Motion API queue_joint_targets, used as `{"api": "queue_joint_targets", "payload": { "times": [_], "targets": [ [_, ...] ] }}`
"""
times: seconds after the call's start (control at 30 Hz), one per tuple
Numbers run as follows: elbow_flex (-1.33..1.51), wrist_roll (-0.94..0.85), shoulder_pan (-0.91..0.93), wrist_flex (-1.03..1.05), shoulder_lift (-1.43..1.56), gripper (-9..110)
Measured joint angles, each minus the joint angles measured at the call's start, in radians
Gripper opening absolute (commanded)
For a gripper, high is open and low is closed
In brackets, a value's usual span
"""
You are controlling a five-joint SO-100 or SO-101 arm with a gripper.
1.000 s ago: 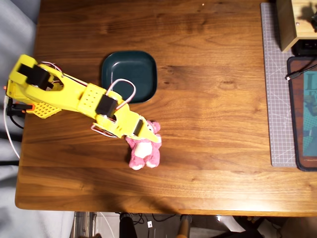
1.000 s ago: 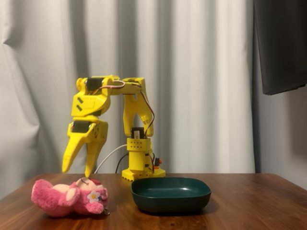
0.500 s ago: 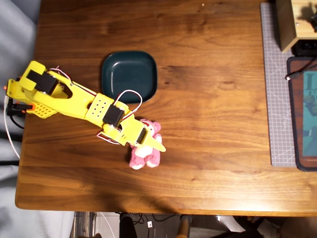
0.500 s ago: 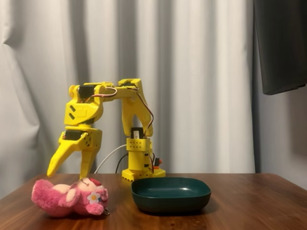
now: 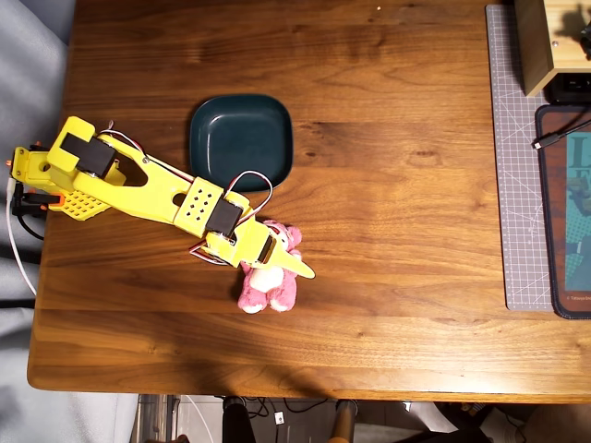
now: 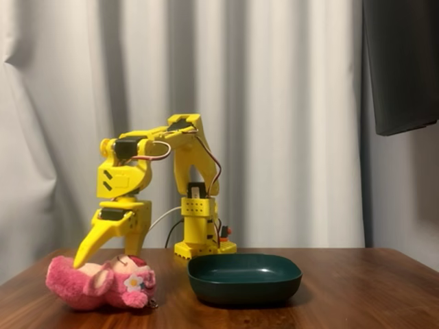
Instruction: Grasp a strawberry bear and put it in the bin.
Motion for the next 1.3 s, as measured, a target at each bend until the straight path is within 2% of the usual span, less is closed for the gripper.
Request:
{"api": "queue_joint_targets", "payload": {
  "times": [0.37, 0.67, 0.77, 1.17, 1.2, 1.3],
  "targets": [
    [0.077, 0.000, 0.017, -0.095, 0.000, 55],
    [0.077, 0.000, 0.025, -0.104, -0.017, 47],
    [0.075, 0.000, 0.025, -0.107, -0.029, 41],
    [0.051, 0.000, 0.026, -0.080, -0.046, 41],
    [0.051, 0.000, 0.026, -0.080, -0.051, 38],
    [0.038, 0.000, 0.029, -0.080, -0.058, 6]
  ]
}}
